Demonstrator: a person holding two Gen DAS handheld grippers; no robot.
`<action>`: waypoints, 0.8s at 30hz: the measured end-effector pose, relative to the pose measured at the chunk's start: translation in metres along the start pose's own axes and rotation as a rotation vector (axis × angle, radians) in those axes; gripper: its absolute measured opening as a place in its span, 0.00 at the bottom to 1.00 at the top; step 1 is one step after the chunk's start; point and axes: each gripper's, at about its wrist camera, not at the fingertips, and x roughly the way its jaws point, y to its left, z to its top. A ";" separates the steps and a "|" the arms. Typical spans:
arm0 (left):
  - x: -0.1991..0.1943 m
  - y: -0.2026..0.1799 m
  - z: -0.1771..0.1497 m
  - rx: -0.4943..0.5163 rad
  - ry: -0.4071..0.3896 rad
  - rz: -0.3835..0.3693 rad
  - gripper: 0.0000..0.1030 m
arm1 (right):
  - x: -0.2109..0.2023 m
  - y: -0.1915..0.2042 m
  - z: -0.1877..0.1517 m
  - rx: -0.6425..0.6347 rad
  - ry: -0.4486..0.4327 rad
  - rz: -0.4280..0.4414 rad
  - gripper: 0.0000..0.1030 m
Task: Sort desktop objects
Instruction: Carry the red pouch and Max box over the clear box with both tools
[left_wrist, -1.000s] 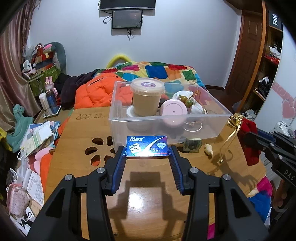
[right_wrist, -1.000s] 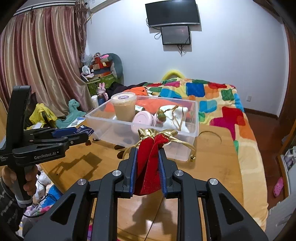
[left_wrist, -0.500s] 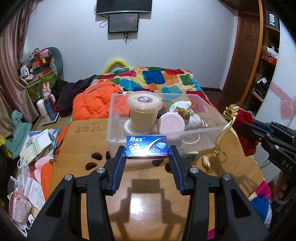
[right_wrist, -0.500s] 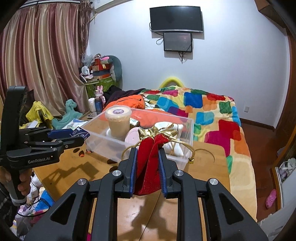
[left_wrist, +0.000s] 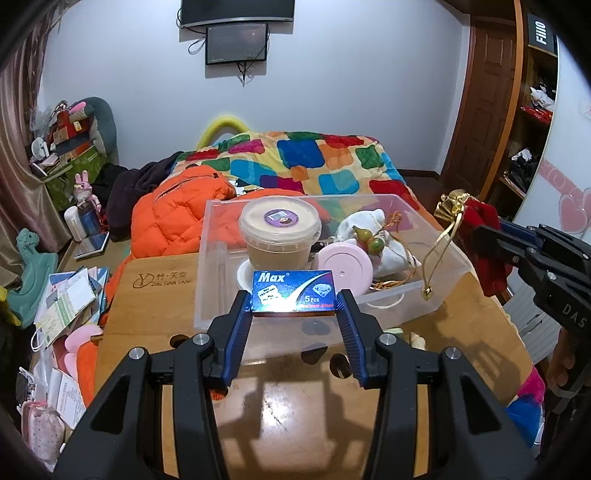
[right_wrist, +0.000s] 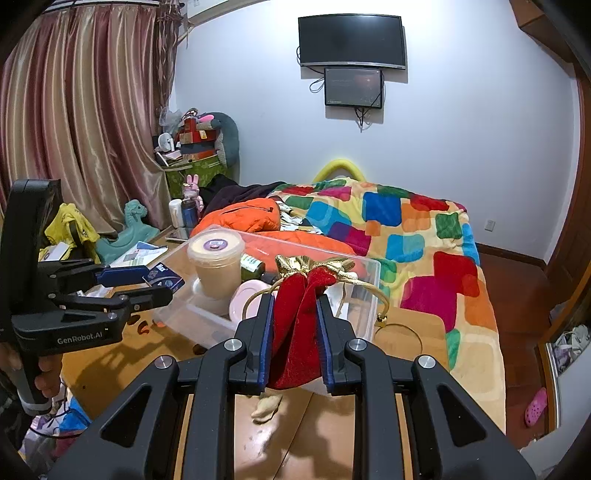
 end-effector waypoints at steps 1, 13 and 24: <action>0.003 0.001 0.001 -0.003 0.005 0.000 0.45 | 0.003 -0.001 0.001 0.002 0.002 0.001 0.19; 0.031 0.016 0.008 -0.023 0.037 0.003 0.45 | 0.052 -0.013 -0.001 0.029 0.073 0.011 0.19; 0.040 0.016 0.012 -0.003 0.037 0.014 0.45 | 0.080 -0.014 0.001 0.016 0.119 -0.007 0.20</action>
